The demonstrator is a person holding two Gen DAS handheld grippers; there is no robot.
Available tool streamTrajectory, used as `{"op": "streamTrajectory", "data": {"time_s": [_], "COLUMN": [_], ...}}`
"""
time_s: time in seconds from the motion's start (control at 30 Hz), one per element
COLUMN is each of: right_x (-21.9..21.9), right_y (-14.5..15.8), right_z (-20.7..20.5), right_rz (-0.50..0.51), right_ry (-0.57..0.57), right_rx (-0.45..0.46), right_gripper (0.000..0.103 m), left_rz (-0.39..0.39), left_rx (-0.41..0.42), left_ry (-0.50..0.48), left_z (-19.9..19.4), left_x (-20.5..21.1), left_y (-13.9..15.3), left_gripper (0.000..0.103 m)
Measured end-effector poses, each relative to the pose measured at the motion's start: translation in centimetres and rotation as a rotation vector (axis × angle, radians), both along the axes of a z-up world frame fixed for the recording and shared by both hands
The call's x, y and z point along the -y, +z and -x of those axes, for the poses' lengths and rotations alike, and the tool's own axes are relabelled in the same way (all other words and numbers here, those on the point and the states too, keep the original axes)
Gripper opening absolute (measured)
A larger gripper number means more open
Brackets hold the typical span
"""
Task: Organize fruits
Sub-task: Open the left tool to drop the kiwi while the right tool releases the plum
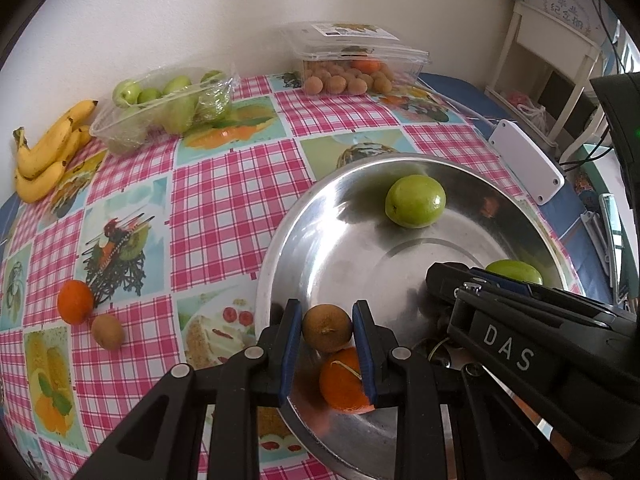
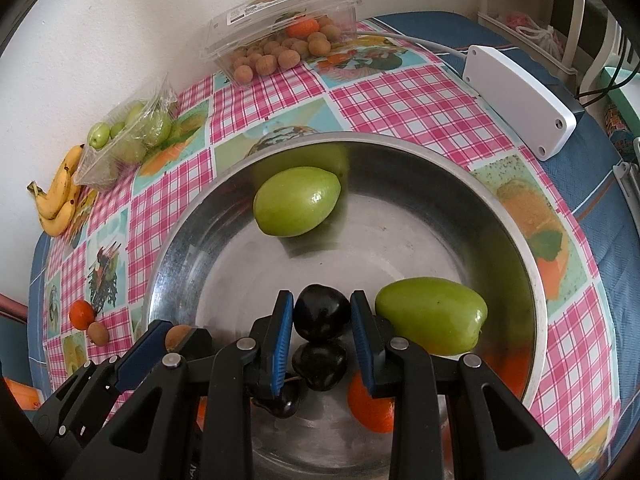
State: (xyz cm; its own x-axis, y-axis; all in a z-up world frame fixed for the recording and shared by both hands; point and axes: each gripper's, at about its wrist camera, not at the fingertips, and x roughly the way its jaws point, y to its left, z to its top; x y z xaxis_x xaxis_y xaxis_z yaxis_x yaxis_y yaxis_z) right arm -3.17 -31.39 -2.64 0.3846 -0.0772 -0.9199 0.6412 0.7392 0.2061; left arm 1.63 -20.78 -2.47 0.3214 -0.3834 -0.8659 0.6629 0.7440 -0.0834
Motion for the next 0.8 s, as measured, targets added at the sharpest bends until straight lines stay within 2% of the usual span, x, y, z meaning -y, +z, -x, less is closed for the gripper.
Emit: {"op": "streamTrajectory", "data": {"time_s": [0.17,0.33,0.53,0.8], "right_x": [0.1,0.1,0.0,0.0], "right_y": [0.1,0.8,2.9,4.6], "right_z": [-0.1,-0.1,0.0,0.6], "right_rz": [0.005,0.028,0.073,0.100], "right_ry": [0.001,0.005,0.008,-0.001], "right_rx": [-0.016,-0.015,0.014,0.043], "right_gripper": [0.031,0.031,0.031,0.031], "left_rz": [0.002,0.013,0.049,0.050], "left_rx": [-0.018,-0.023,-0.004,-0.019], "left_ry": [-0.008,-0.009,-0.012,0.021], "left_z": [0.0,0.1,0.2,-0.6], "left_x": [0.1,0.0,-0.2,-1.0], "left_y": [0.0,0.3,2.0,2.8], "left_gripper": [0.030,0.041,0.041,0.042]}}
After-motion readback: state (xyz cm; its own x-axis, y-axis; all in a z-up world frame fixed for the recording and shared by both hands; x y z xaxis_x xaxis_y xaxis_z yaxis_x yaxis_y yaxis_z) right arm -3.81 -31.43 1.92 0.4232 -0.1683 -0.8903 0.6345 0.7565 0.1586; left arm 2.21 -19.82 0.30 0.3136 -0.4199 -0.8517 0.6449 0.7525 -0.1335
